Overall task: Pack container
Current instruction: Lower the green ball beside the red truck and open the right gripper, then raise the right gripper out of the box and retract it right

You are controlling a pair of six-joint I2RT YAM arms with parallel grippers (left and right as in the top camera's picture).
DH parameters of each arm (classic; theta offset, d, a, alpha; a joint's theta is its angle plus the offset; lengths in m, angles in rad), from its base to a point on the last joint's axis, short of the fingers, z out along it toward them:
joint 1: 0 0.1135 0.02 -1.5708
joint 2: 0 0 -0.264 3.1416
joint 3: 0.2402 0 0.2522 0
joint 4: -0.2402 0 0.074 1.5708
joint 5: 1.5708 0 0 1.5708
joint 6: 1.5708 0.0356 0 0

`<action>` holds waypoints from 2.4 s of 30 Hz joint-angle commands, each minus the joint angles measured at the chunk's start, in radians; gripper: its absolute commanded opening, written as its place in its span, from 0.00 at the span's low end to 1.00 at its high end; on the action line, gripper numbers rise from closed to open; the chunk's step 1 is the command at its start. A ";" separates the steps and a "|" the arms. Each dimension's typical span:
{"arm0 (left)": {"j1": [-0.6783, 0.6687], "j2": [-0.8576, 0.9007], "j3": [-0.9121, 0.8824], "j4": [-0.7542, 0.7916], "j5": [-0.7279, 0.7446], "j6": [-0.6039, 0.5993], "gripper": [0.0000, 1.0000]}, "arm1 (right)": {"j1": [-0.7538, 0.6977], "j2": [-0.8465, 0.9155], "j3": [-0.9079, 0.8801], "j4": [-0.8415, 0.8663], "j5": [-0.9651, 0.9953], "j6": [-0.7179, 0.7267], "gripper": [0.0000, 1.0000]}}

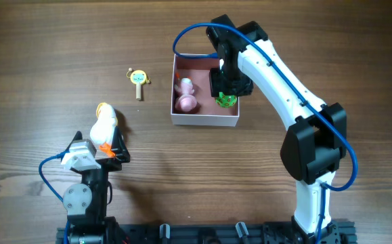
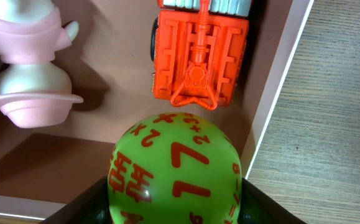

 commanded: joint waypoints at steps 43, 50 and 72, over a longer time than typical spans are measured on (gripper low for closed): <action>-0.008 -0.006 -0.006 0.003 -0.013 0.020 1.00 | -0.006 -0.023 0.044 -0.012 0.032 0.053 0.90; -0.008 -0.006 -0.006 0.003 -0.013 0.020 1.00 | -0.051 -0.139 0.053 -0.037 0.169 0.061 1.00; -0.008 -0.006 -0.006 0.003 -0.013 0.020 1.00 | -0.509 -0.169 0.044 -0.108 0.076 -0.076 1.00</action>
